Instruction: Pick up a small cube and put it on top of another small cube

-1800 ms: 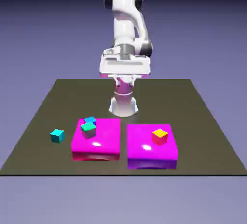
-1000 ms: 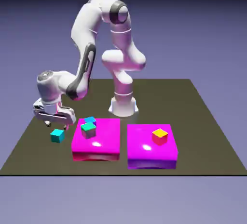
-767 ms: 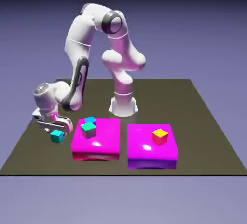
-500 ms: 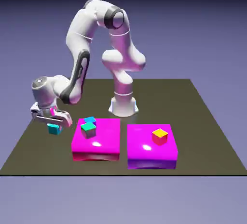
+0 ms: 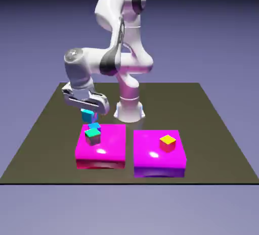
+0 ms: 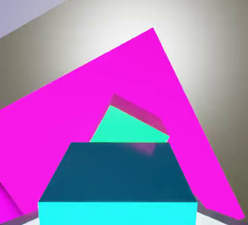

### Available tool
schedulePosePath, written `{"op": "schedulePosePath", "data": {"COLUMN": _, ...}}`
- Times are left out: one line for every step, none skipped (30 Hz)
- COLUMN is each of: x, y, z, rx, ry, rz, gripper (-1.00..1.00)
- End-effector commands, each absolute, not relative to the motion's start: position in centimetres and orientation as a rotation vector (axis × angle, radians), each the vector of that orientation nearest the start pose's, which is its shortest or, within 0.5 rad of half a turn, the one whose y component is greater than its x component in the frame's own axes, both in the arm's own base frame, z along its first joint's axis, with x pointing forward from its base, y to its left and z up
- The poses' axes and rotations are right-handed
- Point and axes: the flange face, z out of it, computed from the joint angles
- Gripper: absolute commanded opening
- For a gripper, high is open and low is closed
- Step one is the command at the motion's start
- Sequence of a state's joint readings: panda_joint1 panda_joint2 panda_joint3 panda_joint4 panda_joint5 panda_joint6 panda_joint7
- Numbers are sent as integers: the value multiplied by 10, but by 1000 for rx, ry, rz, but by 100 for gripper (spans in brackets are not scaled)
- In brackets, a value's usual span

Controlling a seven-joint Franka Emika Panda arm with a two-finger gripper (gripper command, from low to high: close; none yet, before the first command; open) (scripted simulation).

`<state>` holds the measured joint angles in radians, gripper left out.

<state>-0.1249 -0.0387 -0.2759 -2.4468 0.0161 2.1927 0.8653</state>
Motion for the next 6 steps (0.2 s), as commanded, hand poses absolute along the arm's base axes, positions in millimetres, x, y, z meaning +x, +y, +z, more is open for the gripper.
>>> {"op": "schedulePosePath", "data": {"x": 413, "y": -174, "z": 283, "rx": -2534, "ry": 1879, "rz": 341, "gripper": -100}}
{"op": "schedulePosePath", "data": {"x": 411, "y": -174, "z": 274, "rx": -2534, "ry": 1880, "rz": 341, "gripper": -100}}
{"op": "schedulePosePath", "data": {"x": 411, "y": -174, "z": 274, "rx": -2534, "ry": 1880, "rz": 341, "gripper": 100}}
{"op": "schedulePosePath", "data": {"x": 411, "y": -174, "z": 274, "rx": -2534, "ry": 1880, "rz": 341, "gripper": 100}}
{"op": "schedulePosePath", "data": {"x": 414, "y": -175, "z": 289, "rx": -2534, "ry": 1878, "rz": 341, "gripper": 100}}
{"op": "schedulePosePath", "data": {"x": 417, "y": -176, "z": 304, "rx": -2534, "ry": 1878, "rz": 341, "gripper": 100}}
